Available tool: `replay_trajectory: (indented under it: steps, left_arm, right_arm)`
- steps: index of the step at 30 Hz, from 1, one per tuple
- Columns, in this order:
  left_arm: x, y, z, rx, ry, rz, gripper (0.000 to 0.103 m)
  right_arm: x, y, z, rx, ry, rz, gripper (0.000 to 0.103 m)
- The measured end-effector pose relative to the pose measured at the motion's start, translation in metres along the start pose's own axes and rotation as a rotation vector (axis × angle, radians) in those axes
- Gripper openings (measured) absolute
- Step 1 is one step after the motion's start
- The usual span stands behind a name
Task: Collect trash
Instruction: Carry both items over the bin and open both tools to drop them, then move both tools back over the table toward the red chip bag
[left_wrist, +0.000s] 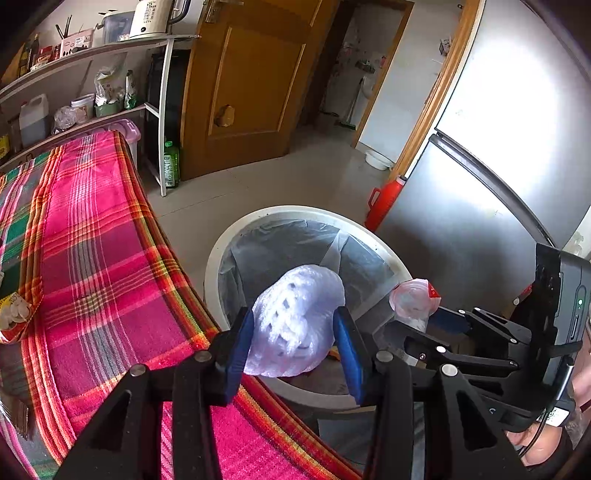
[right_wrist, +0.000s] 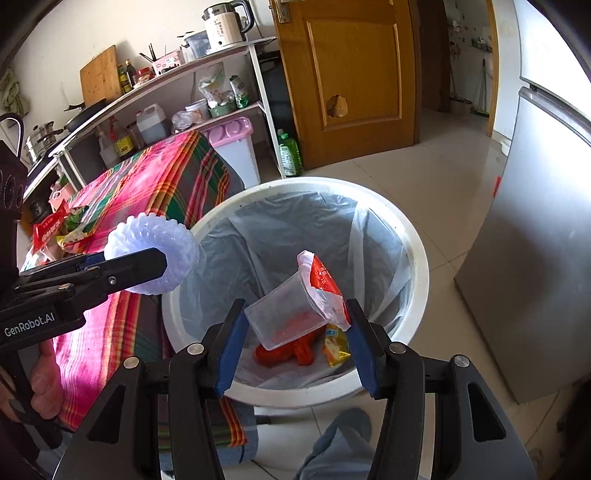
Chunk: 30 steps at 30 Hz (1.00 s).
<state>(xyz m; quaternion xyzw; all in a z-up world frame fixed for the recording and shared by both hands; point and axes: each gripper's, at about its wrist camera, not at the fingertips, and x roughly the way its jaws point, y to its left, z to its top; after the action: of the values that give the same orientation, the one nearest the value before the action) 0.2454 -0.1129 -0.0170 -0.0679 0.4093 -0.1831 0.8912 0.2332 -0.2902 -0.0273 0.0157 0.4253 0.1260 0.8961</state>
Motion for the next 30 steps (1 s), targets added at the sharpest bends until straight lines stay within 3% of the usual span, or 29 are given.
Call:
replay_trajectory:
  steps: [4,14,30]
  left_arm:
    - [0.006,0.002,0.001,-0.003,0.023,0.011,0.056]
    - [0.003,0.004,0.0,-0.019,0.022,0.005,0.058]
    - [-0.063,0.005,-0.004,-0.006,-0.14,-0.018,0.058]
  right_arm:
    - [0.006,-0.003,-0.003,0.013,0.024,-0.008,0.054]
    - [0.006,-0.004,-0.006,0.011,0.026,-0.016,0.055]
    - [-0.058,0.034,0.004,-0.051,-0.138,0.012,0.055]
